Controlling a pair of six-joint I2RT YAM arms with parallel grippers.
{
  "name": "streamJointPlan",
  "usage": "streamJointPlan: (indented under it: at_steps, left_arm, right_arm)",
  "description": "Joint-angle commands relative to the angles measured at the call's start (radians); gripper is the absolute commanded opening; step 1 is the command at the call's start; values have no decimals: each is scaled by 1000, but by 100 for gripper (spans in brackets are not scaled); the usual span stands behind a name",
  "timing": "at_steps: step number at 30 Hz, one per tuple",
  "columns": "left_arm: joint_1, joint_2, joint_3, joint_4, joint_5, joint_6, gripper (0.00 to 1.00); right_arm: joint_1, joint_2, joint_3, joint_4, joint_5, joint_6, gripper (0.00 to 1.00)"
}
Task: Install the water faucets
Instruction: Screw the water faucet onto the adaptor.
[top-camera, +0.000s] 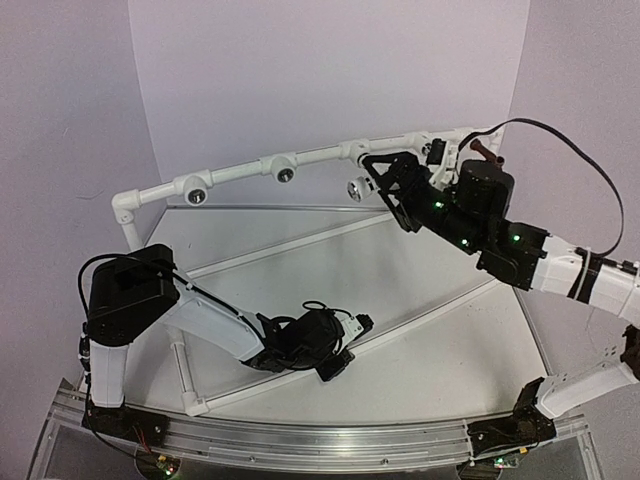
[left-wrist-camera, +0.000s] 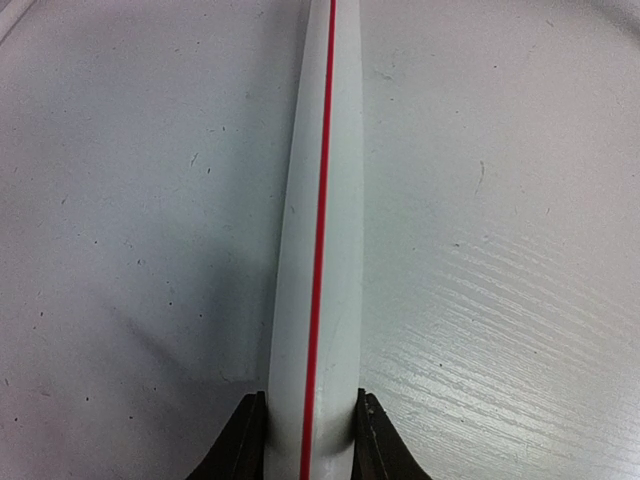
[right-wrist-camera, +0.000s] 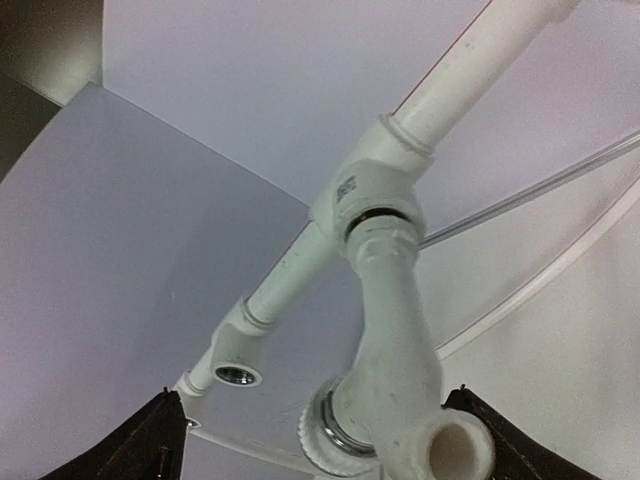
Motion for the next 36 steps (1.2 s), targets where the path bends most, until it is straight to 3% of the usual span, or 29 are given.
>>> streamJointPlan:
  at_steps: [1, 5, 12, 15, 19, 23, 29, 33, 36]
  left_arm:
    - [7, 152, -88, -330, 18, -145, 0]
    - [8, 152, -88, -330, 19, -145, 0]
    - [8, 154, -85, -329, 21, -140, 0]
    - [8, 153, -85, -329, 20, -142, 0]
    - [10, 153, -85, -330, 20, -142, 0]
    - [11, 154, -85, -330, 21, -142, 0]
    - [12, 154, -85, -330, 23, -140, 0]
    - [12, 155, -84, -330, 25, -140, 0]
    - [13, 154, -85, -330, 25, -141, 0]
  right_arm:
    - [0, -125, -15, -300, 163, -135, 92]
    - [1, -197, 30, -416, 204, -419, 95]
    - [2, -129, 297, -688, -31, -1268, 98]
    - [5, -64, 410, -792, -42, -1546, 98]
    - [48, -18, 435, -802, 45, -1904, 98]
    - [79, 27, 398, -709, 207, -2194, 98]
    - [104, 56, 248, -340, 356, -2490, 98]
    - [105, 101, 200, -145, 400, -2606, 98]
    - [105, 140, 202, -70, 415, -2603, 98]
